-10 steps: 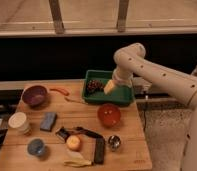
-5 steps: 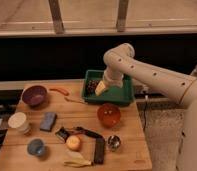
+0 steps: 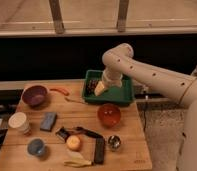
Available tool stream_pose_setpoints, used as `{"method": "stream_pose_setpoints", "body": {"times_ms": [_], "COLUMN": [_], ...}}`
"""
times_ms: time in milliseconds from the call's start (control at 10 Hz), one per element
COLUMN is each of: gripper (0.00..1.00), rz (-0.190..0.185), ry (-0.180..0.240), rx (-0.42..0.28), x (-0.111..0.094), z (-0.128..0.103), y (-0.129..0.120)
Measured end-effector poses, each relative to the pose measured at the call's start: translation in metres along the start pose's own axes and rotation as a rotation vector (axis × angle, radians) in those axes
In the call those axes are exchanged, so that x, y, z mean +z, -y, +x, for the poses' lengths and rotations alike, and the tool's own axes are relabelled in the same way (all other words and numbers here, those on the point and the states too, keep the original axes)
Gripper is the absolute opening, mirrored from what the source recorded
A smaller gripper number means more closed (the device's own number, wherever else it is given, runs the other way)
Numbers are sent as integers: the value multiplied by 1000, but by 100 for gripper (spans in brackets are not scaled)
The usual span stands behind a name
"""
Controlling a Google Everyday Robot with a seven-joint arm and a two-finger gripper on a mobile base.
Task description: Place sponge in plastic cup
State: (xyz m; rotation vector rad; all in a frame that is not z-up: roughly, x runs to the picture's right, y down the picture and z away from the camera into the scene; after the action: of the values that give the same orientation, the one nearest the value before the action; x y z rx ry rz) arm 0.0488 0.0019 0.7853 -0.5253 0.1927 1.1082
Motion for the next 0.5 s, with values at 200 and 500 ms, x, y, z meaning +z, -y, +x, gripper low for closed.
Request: {"method": "stream_pose_setpoints", "body": {"times_ms": [200,500], "gripper": [80,80], "rz": [2,13], "ry": [9,22], "rx": [-62,-145], "x": [1,8], "z": [-22,-67], "y": [-30,-91]}}
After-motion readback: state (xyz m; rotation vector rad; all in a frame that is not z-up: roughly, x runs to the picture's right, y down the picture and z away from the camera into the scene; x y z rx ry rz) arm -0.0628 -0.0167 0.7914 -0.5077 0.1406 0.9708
